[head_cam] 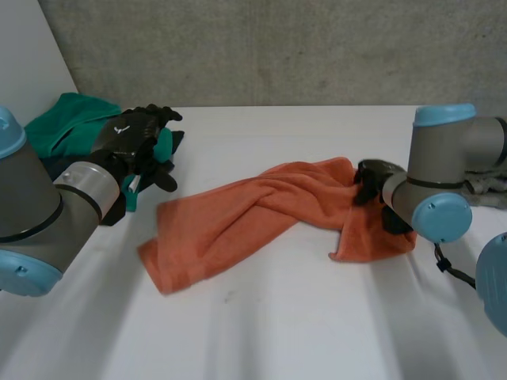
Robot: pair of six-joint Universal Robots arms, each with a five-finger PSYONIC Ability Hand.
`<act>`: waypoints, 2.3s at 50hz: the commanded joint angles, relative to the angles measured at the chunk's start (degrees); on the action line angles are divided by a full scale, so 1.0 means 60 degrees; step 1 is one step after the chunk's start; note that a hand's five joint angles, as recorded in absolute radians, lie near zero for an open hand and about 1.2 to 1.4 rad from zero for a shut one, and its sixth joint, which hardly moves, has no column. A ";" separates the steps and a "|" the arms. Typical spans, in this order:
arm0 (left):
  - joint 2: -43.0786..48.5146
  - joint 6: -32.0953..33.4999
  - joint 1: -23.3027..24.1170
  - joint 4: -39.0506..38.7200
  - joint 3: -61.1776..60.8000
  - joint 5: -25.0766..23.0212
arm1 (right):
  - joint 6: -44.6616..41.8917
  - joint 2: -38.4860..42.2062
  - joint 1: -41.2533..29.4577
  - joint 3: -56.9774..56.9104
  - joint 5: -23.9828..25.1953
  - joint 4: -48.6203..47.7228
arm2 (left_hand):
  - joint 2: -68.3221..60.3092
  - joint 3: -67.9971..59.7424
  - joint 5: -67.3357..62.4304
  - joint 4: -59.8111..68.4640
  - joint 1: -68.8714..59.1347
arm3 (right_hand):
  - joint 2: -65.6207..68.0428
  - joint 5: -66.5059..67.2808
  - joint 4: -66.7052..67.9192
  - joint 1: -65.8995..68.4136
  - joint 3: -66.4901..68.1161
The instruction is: Fold the laundry.
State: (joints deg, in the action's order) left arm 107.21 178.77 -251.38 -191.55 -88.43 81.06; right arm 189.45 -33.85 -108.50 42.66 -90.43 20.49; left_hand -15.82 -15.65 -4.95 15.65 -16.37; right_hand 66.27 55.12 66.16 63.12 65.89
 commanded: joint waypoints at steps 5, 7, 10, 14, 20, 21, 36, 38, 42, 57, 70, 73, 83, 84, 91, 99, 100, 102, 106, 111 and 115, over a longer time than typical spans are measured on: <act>0.0500 0.0073 -0.0056 -0.0112 0.0411 -0.0033 | -0.1674 -0.4682 -0.0637 0.2701 0.0846 -0.1583 | 0.0289 0.0260 0.0144 -0.0260 0.0380 | 0.2288 0.2481 0.2306 0.2814 0.2351; 0.0925 0.0073 0.0003 -0.0112 0.0733 -0.0033 | -0.2860 -0.5284 -0.0709 0.3434 0.1212 -0.1496 | 0.0346 0.0317 0.0201 -0.0317 0.0437 | 0.2288 0.2481 0.2306 0.2814 0.2351; 0.1640 0.0073 0.0061 -0.0083 0.1171 -0.0033 | -0.3943 -0.6203 -0.1015 0.4325 0.1607 -0.1321 | 0.0373 0.0345 0.0229 -0.0344 0.0465 | 0.2288 0.2481 0.2306 0.2814 0.2351; 0.2607 0.0087 0.0338 -0.0024 0.1771 -0.0033 | -0.4489 -0.7813 -0.1675 0.5307 0.1988 -0.0998 | 0.0374 0.0345 0.0229 -0.0345 0.0465 | 0.2288 0.2481 0.2306 0.2814 0.2351; 0.3738 0.0102 0.0706 0.0137 0.2476 -0.0033 | -0.4490 -0.9443 -0.1999 0.6233 0.2531 -0.0953 | 0.0095 0.0067 -0.0050 -0.0066 0.0187 | 0.2288 0.2481 0.2306 0.2814 0.2351; 0.3927 0.0102 0.0764 0.0224 0.2578 -0.0033 | -0.4505 -0.9982 -0.1912 0.6452 0.2692 -0.1011 | -0.0656 -0.0684 -0.0801 0.0685 -0.0564 | 0.2288 0.2481 0.2306 0.2814 0.2351; 0.4120 0.0702 0.0809 0.1413 0.2871 -0.0766 | -0.4651 -1.0004 -0.0125 0.6879 0.2796 -0.1348 | -1.0697 -1.0725 -1.0841 1.0726 -1.0605 | 0.2288 0.2481 0.2306 0.2814 0.2351; 0.4018 0.0936 0.0546 0.0842 0.3223 -0.0430 | -0.4753 -0.9258 -0.0080 0.6718 0.2664 -0.1524 | -1.0697 -1.0725 -1.0841 1.0726 -1.0605 | 0.2288 0.2481 0.2306 0.2814 0.2351; 0.3622 0.1449 0.0238 -0.0198 0.3808 -0.0179 | -0.5002 -0.7881 -0.0066 0.5972 0.2460 -0.1656 | -1.0697 -1.0725 -1.0841 1.0726 -1.0605 | 0.2288 0.2481 0.2306 0.2814 0.2351; 0.2099 0.1670 0.0194 -0.5414 0.5743 0.0377 | -0.5779 -0.5066 -0.0505 0.0316 -0.0296 -0.6385 | -1.0697 -1.0725 -1.0841 1.0726 -1.0605 | 0.2288 0.2481 0.2306 0.2814 0.2351; 0.0854 0.1757 0.0120 -0.4332 0.2671 0.0100 | -0.5823 -0.5373 -0.0344 0.2116 0.0862 -0.4457 | -1.0697 -1.0725 -1.0841 1.0726 -1.0605 | 0.2288 0.2481 0.2306 0.2814 0.2351; 0.0561 0.1787 0.0120 -0.3980 0.1148 -0.0135 | -0.5940 -0.5359 -0.0169 0.2892 0.0921 -0.3519 | -1.0697 -1.0725 -1.0841 1.0726 -1.0605 | 0.2288 0.2481 0.2306 0.2814 0.2351; 0.0487 0.2284 0.0208 -0.3774 -0.2414 -0.0794 | -0.7171 -0.4144 0.0505 0.5047 0.1360 -0.2535 | -1.0697 -1.0725 -1.0841 1.0726 -1.0605 | 0.2288 0.2481 0.2306 0.2814 0.2351; 0.0487 0.2415 0.0208 -0.3774 -0.2503 -0.0794 | -0.7142 -0.4012 0.0535 0.5091 0.1360 -0.2564 | -1.0697 -1.0725 -1.0841 1.0726 -1.0605 | 0.2288 0.2481 0.2306 0.2814 0.2351; 0.0122 0.2900 0.0237 -0.3686 -0.2665 -0.0765 | -0.5358 -0.3879 0.0828 0.5486 0.1185 -0.3443 | -1.0697 -1.0725 -1.0841 1.0726 -1.0605 | -0.3925 -0.3733 -0.3907 -0.3400 -0.3862; -0.0860 0.2754 0.0384 -0.3715 -0.2635 -0.0765 | -0.2383 -0.4025 0.1414 0.6365 0.0628 -0.3458 | -1.0697 -1.0725 -1.0841 1.0726 -1.0605 | -0.5243 -0.5050 -0.5225 -0.4717 -0.5180; -0.0890 0.2710 0.0384 -0.3715 -0.2606 -0.0751 | -0.2163 -0.4098 0.1457 0.6511 0.0628 -0.3458 | -1.0697 -1.0725 -1.0841 1.0726 -1.0605 | -0.5327 -0.5134 -0.5309 -0.4801 -0.5264; -0.0934 0.2593 0.0369 -0.3715 -0.2518 -0.0750 | -0.1752 -0.4333 0.1575 0.6892 0.0628 -0.3444 | -1.0697 -1.0725 -1.0841 1.0726 -1.0605 | -0.5691 -0.5498 -0.5672 -0.5165 -0.5627; -0.0963 0.2388 0.0369 -0.3701 -0.2226 -0.0736 | -0.1560 -0.4480 0.1560 0.7522 0.0642 -0.3385 | -1.0697 -1.0725 -1.0841 1.0726 -1.0605 | -0.5720 -0.5528 -0.5702 -0.5195 -0.5657; -0.1007 0.1934 0.0428 -0.3599 -0.1830 -0.0706 | -0.1531 -0.4509 0.1561 0.7904 0.0701 -0.3590 | -1.0697 -1.0725 -1.0841 1.0726 -1.0605 | -0.5720 -0.5528 -0.5702 -0.5195 -0.5657; -0.1139 0.1568 0.0515 -0.3423 -0.1420 -0.0692 | -0.1443 -0.4480 0.1473 0.7846 0.0730 -0.3780 | -1.0697 -1.0725 -1.0841 1.0726 -1.0605 | -0.6027 -0.5834 -0.6008 -0.5501 -0.5963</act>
State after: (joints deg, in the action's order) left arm 101.04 191.05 -248.87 -213.26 -99.96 76.76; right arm 180.87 -60.91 -99.05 89.58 -86.41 -0.82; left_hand -68.57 -68.22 -56.02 68.77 -65.78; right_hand 30.35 18.46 29.75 30.69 30.04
